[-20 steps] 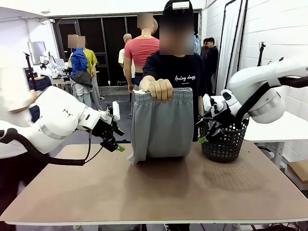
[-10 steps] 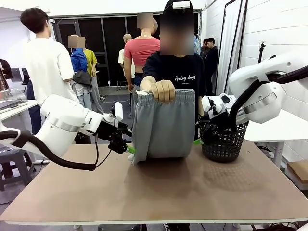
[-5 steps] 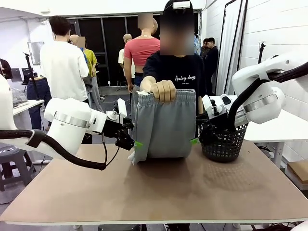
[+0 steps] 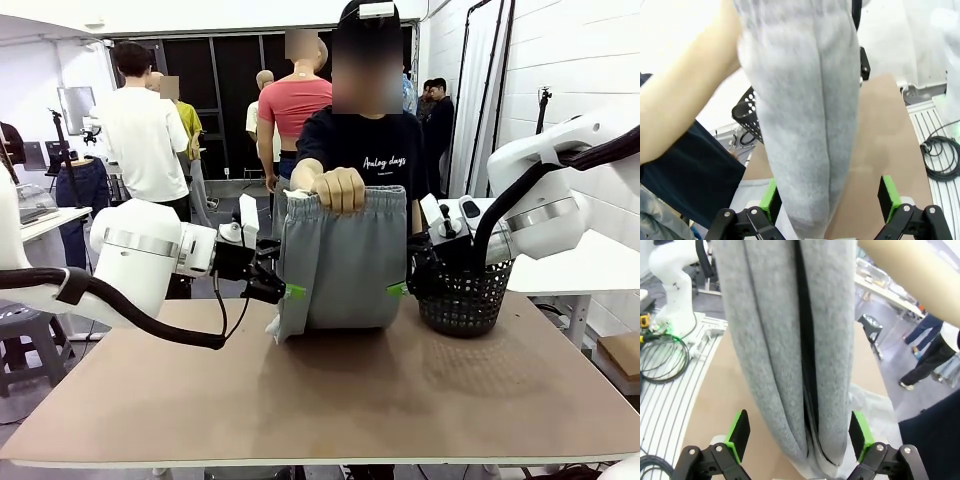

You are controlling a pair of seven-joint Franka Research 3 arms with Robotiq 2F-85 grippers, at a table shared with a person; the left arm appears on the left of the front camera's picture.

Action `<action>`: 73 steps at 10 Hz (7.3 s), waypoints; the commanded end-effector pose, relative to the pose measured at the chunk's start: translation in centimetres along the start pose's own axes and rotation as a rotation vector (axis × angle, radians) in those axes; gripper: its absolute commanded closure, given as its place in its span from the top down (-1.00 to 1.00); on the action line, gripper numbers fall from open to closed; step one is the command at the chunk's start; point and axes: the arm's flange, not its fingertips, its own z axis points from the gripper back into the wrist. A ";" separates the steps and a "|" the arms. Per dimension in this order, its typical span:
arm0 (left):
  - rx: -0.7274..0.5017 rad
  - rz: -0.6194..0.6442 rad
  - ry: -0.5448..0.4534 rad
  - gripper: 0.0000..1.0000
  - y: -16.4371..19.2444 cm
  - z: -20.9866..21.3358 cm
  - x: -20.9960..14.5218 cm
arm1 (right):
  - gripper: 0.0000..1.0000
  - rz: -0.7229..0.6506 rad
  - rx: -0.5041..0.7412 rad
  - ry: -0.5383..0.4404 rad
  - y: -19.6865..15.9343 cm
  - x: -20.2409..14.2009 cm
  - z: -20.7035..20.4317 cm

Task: Fold the training pants.
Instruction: Grab both ends of the Training pants handed by a person, then release the ends of the Training pants and then grab the overlapped ends.

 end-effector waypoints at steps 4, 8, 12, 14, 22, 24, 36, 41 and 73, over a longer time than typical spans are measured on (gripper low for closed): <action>0.064 0.039 -0.107 1.00 -1.0 0.3 1.0 | 1.00 0.037 0.011 -0.168 1.7 2.5 0.0; 0.053 0.060 -0.097 1.00 -0.4 0.2 1.5 | 1.00 0.017 0.031 -0.174 1.1 3.6 0.1; 0.097 0.084 -0.114 1.00 -0.5 -0.2 1.4 | 1.00 -0.031 -0.009 -0.241 0.9 3.9 -0.2; 0.117 0.121 -0.162 1.00 -0.7 -0.9 1.9 | 1.00 -0.055 0.009 -0.263 0.9 4.7 -1.1; 0.112 0.198 -0.249 1.00 -1.2 -2.1 6.4 | 1.00 -0.061 0.132 -0.405 0.3 7.6 -1.8; 0.056 0.198 -0.285 1.00 -1.4 -1.4 6.8 | 1.00 -0.085 0.113 -0.404 -0.2 7.5 -2.3; 0.028 0.238 -0.308 -1.00 -0.3 0.3 5.3 | -1.00 -0.215 0.109 -0.345 -0.7 7.0 -2.3; -0.006 0.208 -0.335 -1.00 1.6 1.4 3.0 | -1.00 -0.203 0.115 -0.270 -2.7 8.2 -4.9; 0.057 0.253 -0.281 -1.00 0.5 0.7 4.2 | -1.00 -0.187 0.104 -0.326 -0.8 7.5 -2.8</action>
